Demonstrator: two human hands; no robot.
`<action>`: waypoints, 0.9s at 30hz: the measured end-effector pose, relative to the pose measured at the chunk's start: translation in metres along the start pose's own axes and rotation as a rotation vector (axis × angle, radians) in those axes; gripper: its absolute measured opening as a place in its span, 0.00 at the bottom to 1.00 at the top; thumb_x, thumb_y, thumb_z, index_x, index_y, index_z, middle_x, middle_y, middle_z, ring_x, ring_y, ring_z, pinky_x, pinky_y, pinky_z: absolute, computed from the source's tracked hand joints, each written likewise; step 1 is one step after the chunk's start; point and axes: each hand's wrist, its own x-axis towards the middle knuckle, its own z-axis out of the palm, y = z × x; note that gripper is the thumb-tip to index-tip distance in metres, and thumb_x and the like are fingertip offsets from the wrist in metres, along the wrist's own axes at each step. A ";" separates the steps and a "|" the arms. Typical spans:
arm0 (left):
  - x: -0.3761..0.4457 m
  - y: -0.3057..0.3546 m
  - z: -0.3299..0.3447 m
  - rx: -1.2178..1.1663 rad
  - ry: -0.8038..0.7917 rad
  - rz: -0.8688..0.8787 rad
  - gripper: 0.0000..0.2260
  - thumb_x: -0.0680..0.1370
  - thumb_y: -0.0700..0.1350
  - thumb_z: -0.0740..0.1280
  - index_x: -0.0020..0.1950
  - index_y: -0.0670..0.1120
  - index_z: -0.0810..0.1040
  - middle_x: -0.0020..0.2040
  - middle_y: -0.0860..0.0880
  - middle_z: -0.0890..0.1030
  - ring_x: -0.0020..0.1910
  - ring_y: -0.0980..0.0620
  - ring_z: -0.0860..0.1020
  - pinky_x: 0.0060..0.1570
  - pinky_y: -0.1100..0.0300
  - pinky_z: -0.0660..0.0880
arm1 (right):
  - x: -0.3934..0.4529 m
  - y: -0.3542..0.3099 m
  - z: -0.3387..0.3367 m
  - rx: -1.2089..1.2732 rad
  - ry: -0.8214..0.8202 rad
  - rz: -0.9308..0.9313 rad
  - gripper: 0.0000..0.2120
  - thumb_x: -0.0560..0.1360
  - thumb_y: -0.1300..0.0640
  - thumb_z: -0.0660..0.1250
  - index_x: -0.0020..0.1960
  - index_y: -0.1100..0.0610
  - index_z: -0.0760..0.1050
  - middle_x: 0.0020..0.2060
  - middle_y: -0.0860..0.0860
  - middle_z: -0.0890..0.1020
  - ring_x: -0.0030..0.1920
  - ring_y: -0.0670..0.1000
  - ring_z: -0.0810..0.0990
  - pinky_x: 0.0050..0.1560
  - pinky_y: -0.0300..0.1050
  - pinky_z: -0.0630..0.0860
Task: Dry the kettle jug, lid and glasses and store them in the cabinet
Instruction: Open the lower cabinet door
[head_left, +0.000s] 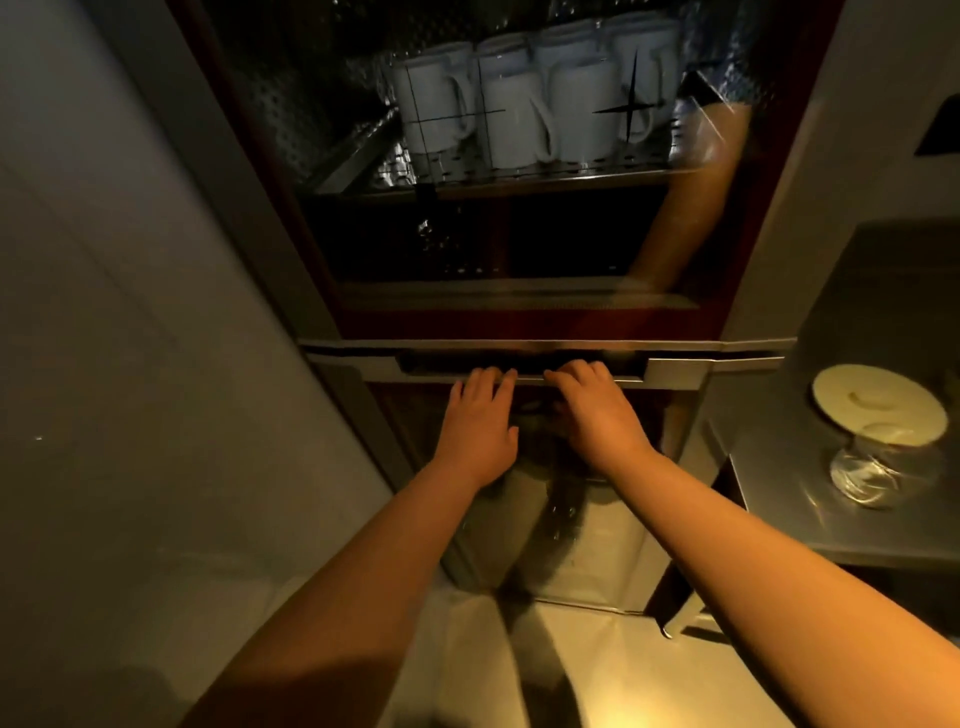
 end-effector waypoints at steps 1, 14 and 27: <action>0.000 0.001 -0.001 -0.016 -0.002 -0.006 0.32 0.78 0.49 0.63 0.77 0.46 0.51 0.76 0.44 0.57 0.75 0.44 0.51 0.74 0.47 0.50 | 0.001 -0.001 0.001 0.022 0.013 0.019 0.30 0.68 0.66 0.70 0.69 0.58 0.67 0.60 0.54 0.73 0.58 0.55 0.69 0.58 0.45 0.69; -0.008 0.011 -0.009 -0.062 -0.014 -0.034 0.30 0.79 0.51 0.61 0.77 0.46 0.52 0.77 0.43 0.54 0.76 0.44 0.49 0.73 0.52 0.42 | 0.000 -0.007 0.002 0.127 0.127 0.084 0.19 0.71 0.66 0.68 0.62 0.59 0.75 0.53 0.55 0.77 0.54 0.55 0.72 0.51 0.46 0.72; -0.108 0.058 -0.022 0.075 -0.116 0.080 0.32 0.81 0.55 0.55 0.77 0.46 0.41 0.78 0.46 0.42 0.76 0.47 0.44 0.72 0.53 0.38 | -0.078 0.008 -0.032 0.247 0.130 -0.141 0.07 0.72 0.60 0.70 0.50 0.58 0.82 0.44 0.55 0.81 0.46 0.56 0.77 0.43 0.47 0.72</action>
